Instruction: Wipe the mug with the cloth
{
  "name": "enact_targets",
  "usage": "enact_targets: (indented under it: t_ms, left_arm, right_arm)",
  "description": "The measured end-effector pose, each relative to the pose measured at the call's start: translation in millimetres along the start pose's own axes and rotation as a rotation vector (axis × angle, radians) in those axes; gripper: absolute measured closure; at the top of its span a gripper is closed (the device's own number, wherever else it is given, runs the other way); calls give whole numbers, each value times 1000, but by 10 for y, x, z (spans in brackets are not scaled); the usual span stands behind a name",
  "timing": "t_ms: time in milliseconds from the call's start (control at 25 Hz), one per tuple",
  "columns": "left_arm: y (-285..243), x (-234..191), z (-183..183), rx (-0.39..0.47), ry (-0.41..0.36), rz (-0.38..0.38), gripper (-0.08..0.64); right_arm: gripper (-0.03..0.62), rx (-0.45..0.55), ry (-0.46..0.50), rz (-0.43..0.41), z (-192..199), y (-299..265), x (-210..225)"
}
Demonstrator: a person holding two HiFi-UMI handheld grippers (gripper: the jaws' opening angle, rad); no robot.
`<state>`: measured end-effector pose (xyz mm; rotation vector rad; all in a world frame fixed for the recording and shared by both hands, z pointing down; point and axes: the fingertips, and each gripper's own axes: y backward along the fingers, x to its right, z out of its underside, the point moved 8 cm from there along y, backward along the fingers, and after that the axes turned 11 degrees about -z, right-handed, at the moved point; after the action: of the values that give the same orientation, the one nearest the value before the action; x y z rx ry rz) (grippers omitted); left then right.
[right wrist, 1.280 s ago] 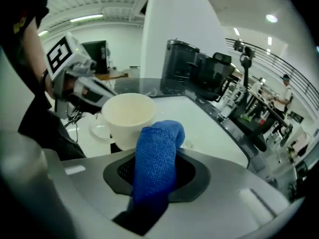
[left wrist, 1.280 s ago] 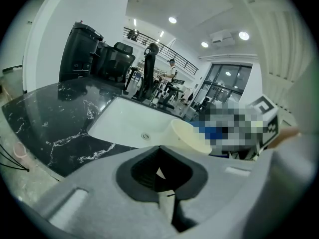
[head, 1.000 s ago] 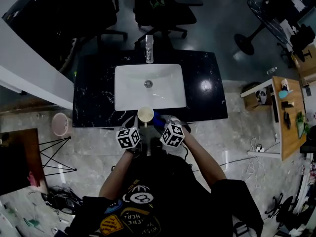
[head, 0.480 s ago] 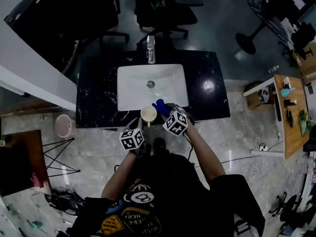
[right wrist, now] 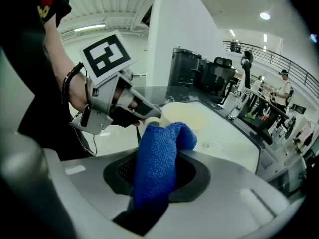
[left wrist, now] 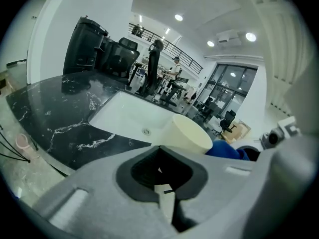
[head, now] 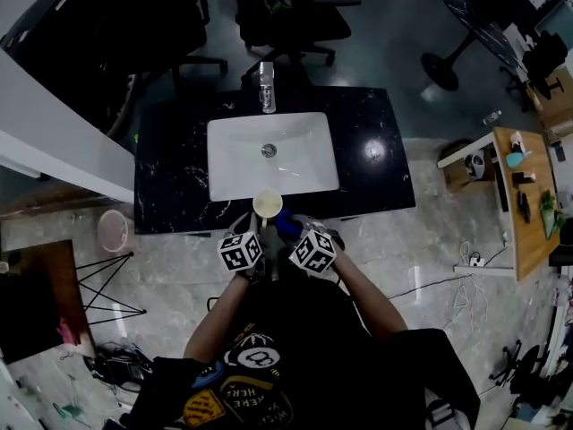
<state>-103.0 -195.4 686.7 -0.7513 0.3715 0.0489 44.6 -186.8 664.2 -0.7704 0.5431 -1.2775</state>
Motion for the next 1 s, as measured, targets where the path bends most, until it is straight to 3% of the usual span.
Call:
enact_targets:
  t_ms: [200, 280, 440, 640, 720, 840, 1000]
  left_arm:
    - [4, -19, -11, -1, -9, 7, 557]
    - [-5, -17, 0, -7, -1, 7, 557]
    - [-7, -3, 21, -19, 13, -16, 557]
    - [-31, -24, 38, -25, 13, -9, 557]
    - [-22, -10, 46, -23, -1, -4, 557]
    - [13, -28, 21, -8, -16, -6, 557]
    - [63, -133, 1, 8, 3, -33, 557]
  right_arm:
    - [480, 41, -127, 167, 59, 303, 633]
    - [480, 11, -114, 181, 29, 232, 757]
    - [479, -51, 4, 101, -54, 34, 395]
    - [479, -4, 4, -21, 10, -62, -70]
    - [479, -1, -3, -24, 69, -33, -61]
    - [479, 25, -95, 81, 165, 140, 250]
    - [479, 72, -298, 276, 346, 221, 721]
